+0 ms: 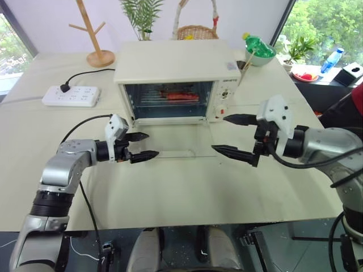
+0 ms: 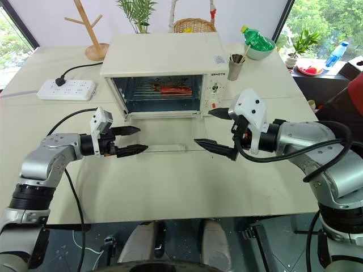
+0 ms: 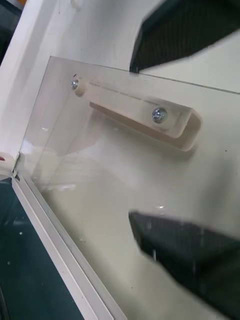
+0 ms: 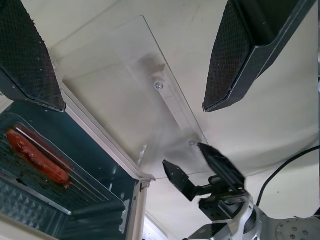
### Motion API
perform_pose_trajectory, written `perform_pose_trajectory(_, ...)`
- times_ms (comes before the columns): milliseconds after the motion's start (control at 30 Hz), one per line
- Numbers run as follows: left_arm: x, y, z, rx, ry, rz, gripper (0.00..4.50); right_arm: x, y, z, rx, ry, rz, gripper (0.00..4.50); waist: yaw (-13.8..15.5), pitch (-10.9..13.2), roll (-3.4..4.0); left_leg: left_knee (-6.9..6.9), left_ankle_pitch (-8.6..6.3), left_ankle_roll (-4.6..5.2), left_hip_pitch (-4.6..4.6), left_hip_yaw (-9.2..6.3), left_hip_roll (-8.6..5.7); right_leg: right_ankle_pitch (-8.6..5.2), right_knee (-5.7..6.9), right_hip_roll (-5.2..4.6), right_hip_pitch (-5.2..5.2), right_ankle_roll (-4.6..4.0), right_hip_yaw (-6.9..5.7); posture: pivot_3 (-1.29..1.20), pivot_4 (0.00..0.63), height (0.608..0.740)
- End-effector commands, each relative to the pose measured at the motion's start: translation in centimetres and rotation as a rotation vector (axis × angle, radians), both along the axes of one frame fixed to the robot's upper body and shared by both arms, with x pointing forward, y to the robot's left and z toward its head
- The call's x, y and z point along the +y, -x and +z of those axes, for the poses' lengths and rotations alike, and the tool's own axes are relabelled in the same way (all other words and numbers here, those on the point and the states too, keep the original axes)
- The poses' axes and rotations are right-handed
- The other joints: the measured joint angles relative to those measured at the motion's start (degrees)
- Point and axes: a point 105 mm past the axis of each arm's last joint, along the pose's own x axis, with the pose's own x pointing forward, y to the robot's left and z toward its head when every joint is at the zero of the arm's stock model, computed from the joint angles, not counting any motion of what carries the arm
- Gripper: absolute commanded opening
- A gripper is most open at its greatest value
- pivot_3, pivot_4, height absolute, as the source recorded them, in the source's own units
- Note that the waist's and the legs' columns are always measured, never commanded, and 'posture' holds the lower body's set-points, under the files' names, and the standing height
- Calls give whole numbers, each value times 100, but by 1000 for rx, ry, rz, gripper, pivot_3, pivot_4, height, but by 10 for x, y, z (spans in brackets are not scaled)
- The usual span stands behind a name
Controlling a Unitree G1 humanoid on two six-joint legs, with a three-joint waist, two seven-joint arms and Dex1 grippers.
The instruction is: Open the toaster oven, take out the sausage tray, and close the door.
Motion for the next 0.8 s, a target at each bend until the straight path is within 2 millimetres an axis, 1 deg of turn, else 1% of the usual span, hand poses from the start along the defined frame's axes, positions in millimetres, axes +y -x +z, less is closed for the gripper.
perform_pose_trajectory(33,2,-1,-1,-22,-22,3,4478,2,2,9,-40,-11,14,4500,0,0,0,0,0,0,0,0,0,-1,0,0,0,-2,0,0,150,740)
perform_pose_trajectory(167,3,-4,-4,-21,-31,20,4478,3,1,10,-44,-12,12,4500,0,0,0,0,0,0,0,0,0,-2,0,0,0,-4,0,0,150,740)
perform_pose_trajectory(367,5,-1,-19,-30,-110,11,4478,3,-3,13,-60,-14,9,4500,0,-1,1,0,0,0,1,1,0,-4,0,-1,0,-7,1,0,150,740)
perform_pose_trajectory(433,7,-3,-13,-46,-97,26,4478,4,-5,14,-71,-17,7,4500,0,0,1,0,0,0,2,1,0,-4,0,-1,0,-7,0,0,150,740)
perform_pose_trajectory(533,10,-5,14,-86,-39,41,4478,6,-9,16,-95,-16,2,4500,-4,0,1,0,0,0,2,1,2,-4,0,0,0,-7,0,0,150,740)
perform_pose_trajectory(633,18,5,52,-162,-6,16,4478,12,-18,15,-150,20,-6,4500,-28,3,-4,-1,0,0,-2,1,5,-4,0,2,-5,-7,0,0,150,740)
perform_pose_trajectory(700,26,12,79,-191,29,26,4478,20,-26,10,-200,59,-13,4500,-50,3,-3,-3,0,0,-1,2,8,-4,0,3,-7,-8,0,0,150,740)
perform_pose_trajectory(733,31,15,89,-200,39,35,4478,24,-30,8,-221,71,-15,4500,-50,3,-3,-4,0,0,-1,1,9,-4,1,5,-9,-8,-1,0,150,740)
perform_pose_trajectory(800,40,21,102,-204,47,53,4478,34,-39,4,-267,95,-16,4500,-77,3,-1,-6,0,0,1,3,10,-4,1,7,-8,-7,0,0,150,740)
